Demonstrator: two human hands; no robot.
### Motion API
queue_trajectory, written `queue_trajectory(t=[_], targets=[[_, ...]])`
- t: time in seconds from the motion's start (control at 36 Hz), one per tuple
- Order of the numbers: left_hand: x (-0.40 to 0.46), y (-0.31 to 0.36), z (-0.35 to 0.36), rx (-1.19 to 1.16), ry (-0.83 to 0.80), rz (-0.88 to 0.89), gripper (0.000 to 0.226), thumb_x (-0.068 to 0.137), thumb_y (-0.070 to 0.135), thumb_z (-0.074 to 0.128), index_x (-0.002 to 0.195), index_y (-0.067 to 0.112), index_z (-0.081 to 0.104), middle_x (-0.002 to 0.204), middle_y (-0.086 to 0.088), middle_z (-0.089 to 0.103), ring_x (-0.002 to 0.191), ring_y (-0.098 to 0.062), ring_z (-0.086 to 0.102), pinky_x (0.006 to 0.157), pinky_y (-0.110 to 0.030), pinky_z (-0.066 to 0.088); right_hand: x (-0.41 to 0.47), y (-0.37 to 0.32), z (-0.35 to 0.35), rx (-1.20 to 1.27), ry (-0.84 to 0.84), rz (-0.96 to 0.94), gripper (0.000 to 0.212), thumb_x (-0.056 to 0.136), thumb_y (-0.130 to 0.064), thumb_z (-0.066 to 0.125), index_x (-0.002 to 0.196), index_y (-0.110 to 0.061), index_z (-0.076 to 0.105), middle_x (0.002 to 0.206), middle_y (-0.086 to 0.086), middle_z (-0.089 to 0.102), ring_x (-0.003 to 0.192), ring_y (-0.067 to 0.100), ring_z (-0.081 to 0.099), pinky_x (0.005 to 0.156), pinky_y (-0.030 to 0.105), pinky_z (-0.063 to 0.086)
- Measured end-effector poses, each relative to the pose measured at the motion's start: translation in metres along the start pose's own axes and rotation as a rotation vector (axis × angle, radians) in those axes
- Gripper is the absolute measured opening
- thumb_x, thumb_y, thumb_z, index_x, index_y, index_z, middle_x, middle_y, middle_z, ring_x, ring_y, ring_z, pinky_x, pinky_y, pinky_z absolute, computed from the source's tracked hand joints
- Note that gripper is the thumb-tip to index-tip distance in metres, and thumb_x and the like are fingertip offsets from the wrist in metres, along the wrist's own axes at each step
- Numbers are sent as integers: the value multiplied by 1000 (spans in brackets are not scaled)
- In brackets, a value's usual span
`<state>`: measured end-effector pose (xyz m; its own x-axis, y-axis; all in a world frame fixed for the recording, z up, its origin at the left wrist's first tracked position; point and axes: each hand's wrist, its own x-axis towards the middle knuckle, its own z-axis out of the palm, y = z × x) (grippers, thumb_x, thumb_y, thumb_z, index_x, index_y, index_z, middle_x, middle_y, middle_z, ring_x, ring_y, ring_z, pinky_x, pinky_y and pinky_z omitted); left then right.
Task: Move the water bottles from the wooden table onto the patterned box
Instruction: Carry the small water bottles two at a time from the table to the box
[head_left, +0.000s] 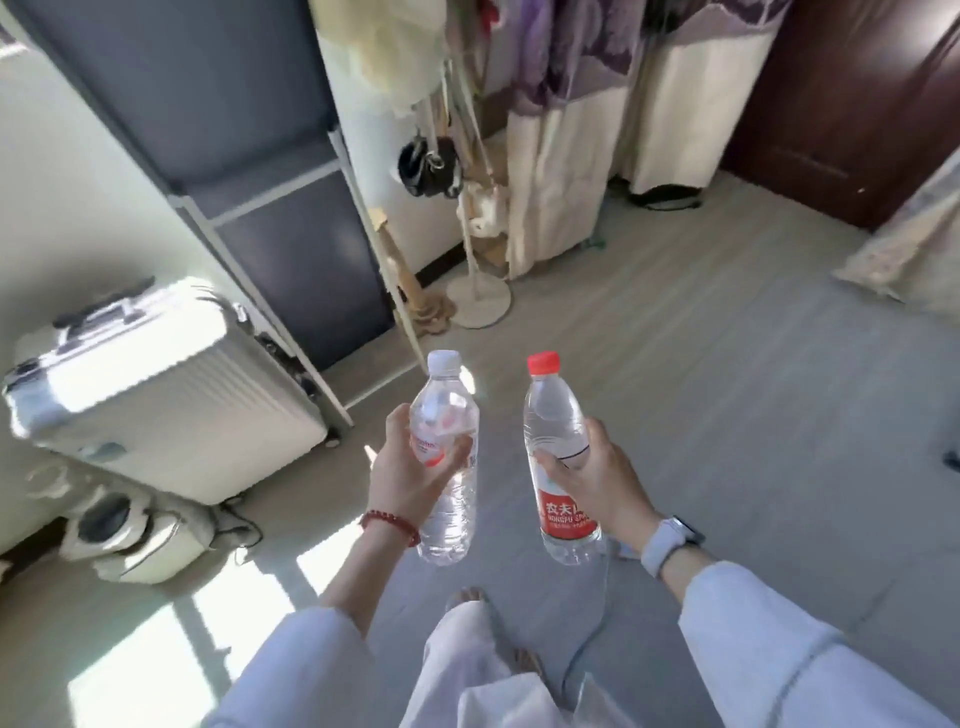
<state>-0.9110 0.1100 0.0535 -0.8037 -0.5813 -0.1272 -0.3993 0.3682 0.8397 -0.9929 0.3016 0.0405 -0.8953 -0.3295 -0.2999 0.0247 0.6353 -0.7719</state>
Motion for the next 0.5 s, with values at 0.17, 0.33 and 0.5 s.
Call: queue_trajectory(t=[0.17, 0.33, 0.5], targets=[[90, 75, 111, 90, -183, 179, 64, 72, 38, 73, 122, 19, 39, 96, 9, 55, 82, -14, 57, 74, -28, 44, 61, 54, -85, 101, 218, 128, 56, 73, -50, 67, 115, -21, 46, 107, 0, 67, 99, 23, 63, 85, 40, 50], [185, 148, 230, 112, -344, 295, 59, 74, 34, 72, 120, 16, 40, 92, 5, 58, 79, -16, 57, 68, -26, 40, 156, 99, -169, 143, 377, 203, 59, 72, -53, 67, 116, -21, 45, 107, 1, 67, 99, 24, 63, 84, 44, 52], [289, 237, 343, 105, -484, 365, 59, 74, 34, 72, 120, 16, 41, 91, 4, 60, 81, -18, 60, 70, -26, 43, 260, 119, -269, 207, 490, 297, 56, 73, -49, 67, 116, -23, 43, 105, -4, 67, 97, 20, 64, 85, 43, 52]])
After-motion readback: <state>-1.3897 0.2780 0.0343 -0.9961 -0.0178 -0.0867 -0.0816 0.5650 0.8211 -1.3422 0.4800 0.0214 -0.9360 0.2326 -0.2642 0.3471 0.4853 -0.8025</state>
